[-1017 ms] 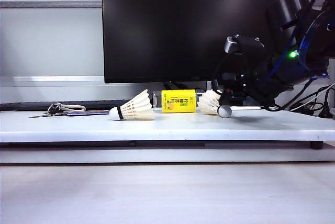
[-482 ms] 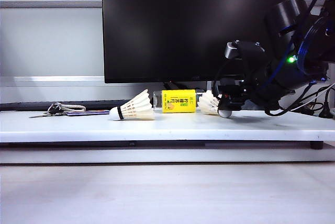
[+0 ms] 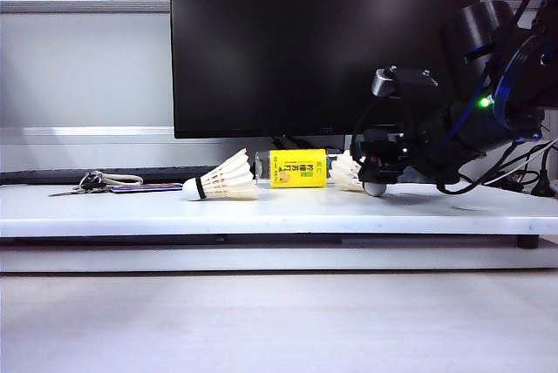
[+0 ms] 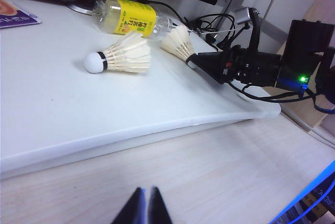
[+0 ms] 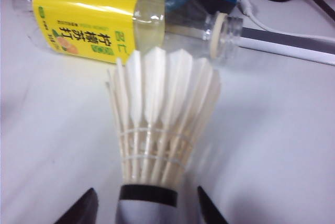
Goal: Stack the badminton balls on the table vertically.
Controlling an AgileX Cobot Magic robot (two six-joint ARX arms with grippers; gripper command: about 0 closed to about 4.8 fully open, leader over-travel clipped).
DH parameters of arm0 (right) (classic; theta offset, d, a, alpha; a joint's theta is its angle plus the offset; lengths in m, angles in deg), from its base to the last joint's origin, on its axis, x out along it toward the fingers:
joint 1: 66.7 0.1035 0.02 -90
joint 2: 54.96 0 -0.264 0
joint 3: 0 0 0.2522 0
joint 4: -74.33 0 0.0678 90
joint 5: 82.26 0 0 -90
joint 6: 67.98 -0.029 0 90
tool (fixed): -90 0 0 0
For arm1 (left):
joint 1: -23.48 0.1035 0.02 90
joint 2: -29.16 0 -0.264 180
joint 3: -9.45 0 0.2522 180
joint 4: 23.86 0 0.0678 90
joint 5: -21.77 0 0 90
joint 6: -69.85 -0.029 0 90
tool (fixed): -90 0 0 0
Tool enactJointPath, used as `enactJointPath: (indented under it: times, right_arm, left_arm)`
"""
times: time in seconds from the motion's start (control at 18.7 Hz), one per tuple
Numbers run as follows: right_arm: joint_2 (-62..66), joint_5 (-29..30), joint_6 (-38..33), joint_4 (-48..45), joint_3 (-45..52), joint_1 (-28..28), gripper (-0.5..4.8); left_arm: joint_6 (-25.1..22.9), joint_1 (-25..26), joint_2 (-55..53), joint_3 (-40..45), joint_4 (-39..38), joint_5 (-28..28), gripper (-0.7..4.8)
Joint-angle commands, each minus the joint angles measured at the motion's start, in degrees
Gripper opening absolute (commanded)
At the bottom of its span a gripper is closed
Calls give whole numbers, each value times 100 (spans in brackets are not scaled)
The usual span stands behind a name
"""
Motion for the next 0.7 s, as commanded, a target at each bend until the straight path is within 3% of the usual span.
enactJointPath:
  times: [0.05, 0.54, 0.7]
  right_arm:
    - [118, 57, -26, -98, -118, 11, 242]
    - [260, 109, 74, 748, -507, 94, 208]
    - [260, 7, 94, 769, -507, 94, 146]
  left_arm:
    - [42, -11, 20, 20, -98, 72, 26]
    - [39, -11, 20, 20, -98, 76, 26]
    - [68, -11, 20, 20, -98, 85, 26]
